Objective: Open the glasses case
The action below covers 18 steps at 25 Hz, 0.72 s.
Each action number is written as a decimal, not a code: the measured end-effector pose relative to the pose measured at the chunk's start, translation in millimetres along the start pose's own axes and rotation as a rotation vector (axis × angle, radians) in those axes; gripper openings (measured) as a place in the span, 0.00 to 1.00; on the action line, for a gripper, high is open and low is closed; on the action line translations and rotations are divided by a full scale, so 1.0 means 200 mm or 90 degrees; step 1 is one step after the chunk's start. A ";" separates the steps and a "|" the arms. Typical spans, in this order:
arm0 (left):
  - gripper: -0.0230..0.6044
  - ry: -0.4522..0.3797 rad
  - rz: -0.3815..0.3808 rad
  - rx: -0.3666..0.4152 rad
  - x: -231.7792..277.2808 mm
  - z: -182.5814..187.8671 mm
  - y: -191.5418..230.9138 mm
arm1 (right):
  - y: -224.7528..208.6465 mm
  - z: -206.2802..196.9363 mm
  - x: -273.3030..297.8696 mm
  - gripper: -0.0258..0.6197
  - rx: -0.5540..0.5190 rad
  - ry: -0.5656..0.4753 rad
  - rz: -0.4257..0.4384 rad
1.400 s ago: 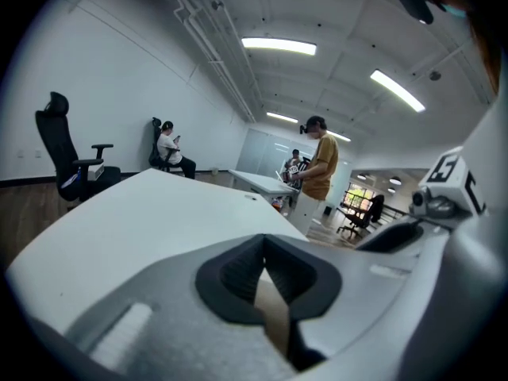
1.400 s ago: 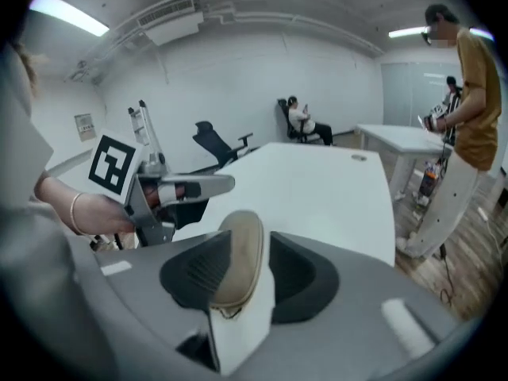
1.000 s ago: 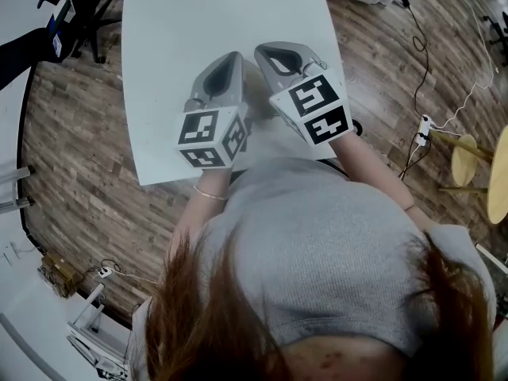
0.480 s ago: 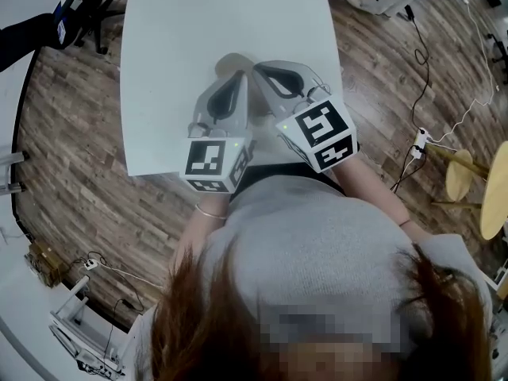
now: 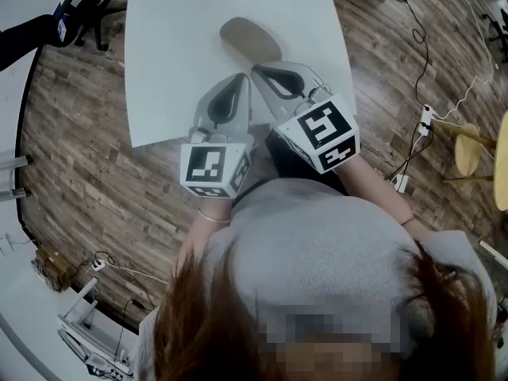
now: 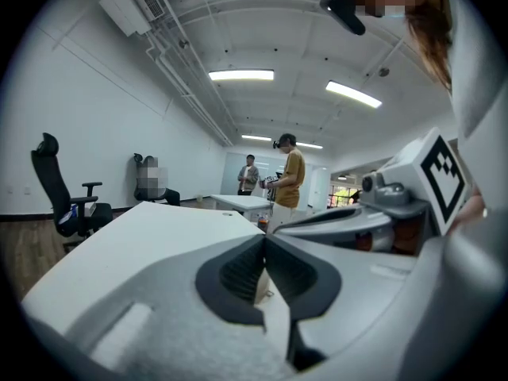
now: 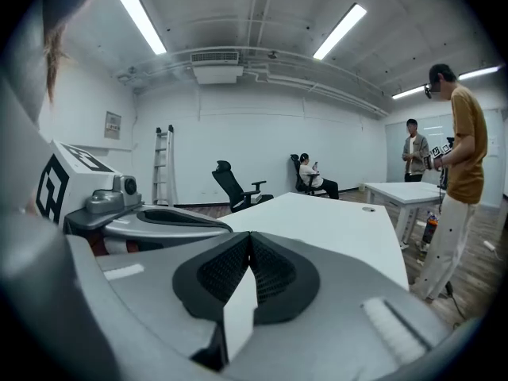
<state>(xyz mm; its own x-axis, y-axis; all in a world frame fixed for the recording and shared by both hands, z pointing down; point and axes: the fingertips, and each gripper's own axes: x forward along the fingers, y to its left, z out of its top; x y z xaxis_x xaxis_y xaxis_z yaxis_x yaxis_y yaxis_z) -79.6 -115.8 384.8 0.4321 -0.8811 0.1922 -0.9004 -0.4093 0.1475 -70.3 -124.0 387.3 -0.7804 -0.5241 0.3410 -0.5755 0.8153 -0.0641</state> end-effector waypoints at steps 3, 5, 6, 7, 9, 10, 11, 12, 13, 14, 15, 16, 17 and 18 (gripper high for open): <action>0.04 -0.002 -0.013 0.004 -0.19 -0.03 -0.09 | 0.17 -0.06 -0.13 0.05 0.002 -0.005 -0.027; 0.04 -0.004 -0.026 0.000 -0.35 -0.05 -0.16 | 0.32 -0.09 -0.22 0.05 0.007 -0.010 -0.044; 0.04 -0.006 -0.031 0.001 -0.42 -0.05 -0.18 | 0.39 -0.11 -0.27 0.05 0.004 -0.012 -0.051; 0.04 -0.010 -0.035 0.006 -0.49 -0.04 -0.20 | 0.45 -0.11 -0.31 0.05 -0.001 -0.014 -0.058; 0.04 -0.018 -0.039 0.015 -0.60 -0.01 -0.22 | 0.55 -0.11 -0.38 0.05 -0.008 -0.020 -0.069; 0.04 -0.022 -0.041 0.017 -0.65 0.00 -0.24 | 0.60 -0.10 -0.42 0.05 -0.010 -0.026 -0.074; 0.04 -0.025 -0.043 0.019 -0.70 0.00 -0.27 | 0.64 -0.08 -0.46 0.05 -0.012 -0.034 -0.078; 0.04 -0.028 -0.046 0.021 -0.74 0.01 -0.29 | 0.67 -0.07 -0.50 0.05 -0.011 -0.042 -0.081; 0.04 -0.032 -0.050 0.023 -0.78 0.01 -0.33 | 0.71 -0.06 -0.53 0.05 -0.010 -0.050 -0.082; 0.04 -0.035 -0.055 0.026 -0.81 0.01 -0.36 | 0.74 -0.05 -0.56 0.05 -0.008 -0.056 -0.082; 0.04 -0.038 -0.059 0.027 -0.84 0.00 -0.39 | 0.77 -0.05 -0.59 0.05 -0.008 -0.059 -0.082; 0.04 -0.039 -0.063 0.027 -0.86 -0.01 -0.42 | 0.80 -0.06 -0.62 0.05 -0.008 -0.059 -0.083; 0.04 -0.039 -0.065 0.027 -0.89 -0.02 -0.45 | 0.82 -0.07 -0.65 0.05 -0.010 -0.057 -0.085; 0.04 -0.040 -0.067 0.027 -0.91 -0.02 -0.47 | 0.84 -0.08 -0.67 0.05 -0.012 -0.055 -0.087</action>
<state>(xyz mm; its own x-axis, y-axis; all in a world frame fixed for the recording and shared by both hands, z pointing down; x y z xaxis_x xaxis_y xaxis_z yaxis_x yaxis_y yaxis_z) -73.6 84.1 340.5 0.5208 -0.8456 0.1171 -0.8526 -0.5083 0.1216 -58.9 87.0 345.3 -0.7136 -0.6494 0.2628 -0.6741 0.7386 -0.0054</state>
